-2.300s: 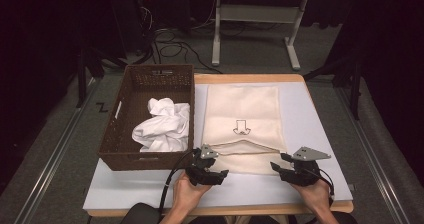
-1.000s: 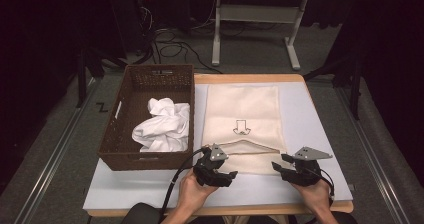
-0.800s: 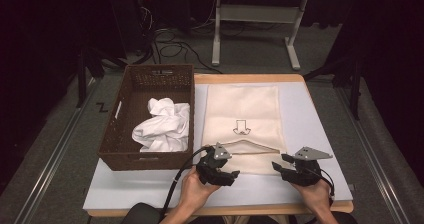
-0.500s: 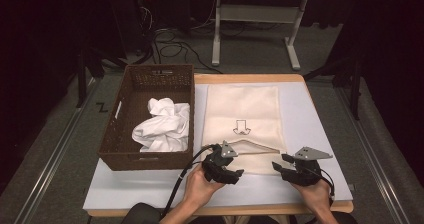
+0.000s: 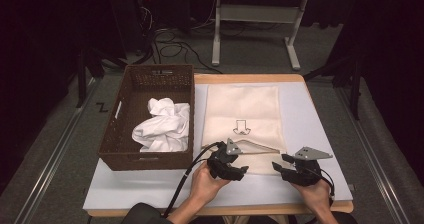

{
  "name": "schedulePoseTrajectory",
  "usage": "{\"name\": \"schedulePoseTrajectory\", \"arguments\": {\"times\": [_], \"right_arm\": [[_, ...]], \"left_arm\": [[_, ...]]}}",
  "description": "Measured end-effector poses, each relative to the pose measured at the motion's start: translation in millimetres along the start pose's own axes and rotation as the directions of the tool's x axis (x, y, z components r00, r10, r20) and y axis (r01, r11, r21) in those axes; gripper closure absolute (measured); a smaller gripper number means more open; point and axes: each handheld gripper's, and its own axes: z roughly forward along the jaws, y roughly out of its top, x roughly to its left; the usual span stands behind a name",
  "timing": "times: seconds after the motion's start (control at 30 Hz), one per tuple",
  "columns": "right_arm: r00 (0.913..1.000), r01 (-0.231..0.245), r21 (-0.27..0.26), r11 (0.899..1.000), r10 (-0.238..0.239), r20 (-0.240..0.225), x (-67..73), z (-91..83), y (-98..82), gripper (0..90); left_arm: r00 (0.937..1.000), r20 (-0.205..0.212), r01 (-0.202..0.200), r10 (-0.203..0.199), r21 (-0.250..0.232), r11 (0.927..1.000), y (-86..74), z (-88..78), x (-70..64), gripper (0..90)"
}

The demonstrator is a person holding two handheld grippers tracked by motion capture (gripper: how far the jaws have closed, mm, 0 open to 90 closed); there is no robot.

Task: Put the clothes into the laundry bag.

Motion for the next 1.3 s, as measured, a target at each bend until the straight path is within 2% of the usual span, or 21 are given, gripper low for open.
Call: {"name": "schedulePoseTrajectory", "arguments": {"times": [0.27,0.53,0.63,0.87,1.07,1.23,1.3], "right_arm": [[1.0,0.002,0.002,1.0,-0.002,-0.001,-0.6,0.1,-0.1,49.4],[1.0,-0.002,0.006,1.0,0.002,-0.001,-0.8,0.4,-0.2,49.3],[1.0,0.001,0.01,1.0,-0.001,-0.002,-0.2,1.1,-0.2,49.2],[1.0,-0.003,0.009,1.0,0.003,-0.002,-0.1,1.3,-0.3,49.1],[1.0,0.004,0.0,1.0,-0.004,0.003,0.0,0.2,-0.5,49.1],[1.0,0.005,0.004,1.0,-0.005,0.004,0.1,1.4,-0.4,49.0],[1.0,0.006,0.009,1.0,-0.006,0.003,0.3,1.7,-0.5,48.9]], "left_arm": [[0.9998,-0.018,-0.007,0.007,-0.007,1.0,1.2,8.1,-1.6,40.9],[0.9997,-0.023,0.012,-0.012,-0.018,0.9998,-0.7,21.1,-0.9,40.7],[0.9991,-0.038,0.016,-0.017,-0.02,0.9997,-1.4,26.7,0.9,40.7],[0.9953,-0.097,-0.002,0.0,-0.023,0.9997,-2.7,37.0,1.7,40.5],[0.9887,-0.15,-0.013,0.012,-0.011,0.9998,-6.6,42.4,4.6,39.3],[0.9892,-0.145,0.015,-0.019,-0.028,0.9995,-12.3,45.5,10.8,38.8],[0.9896,-0.143,0.016,-0.02,-0.029,0.9994,-12.3,45.5,11.1,38.8]]}}
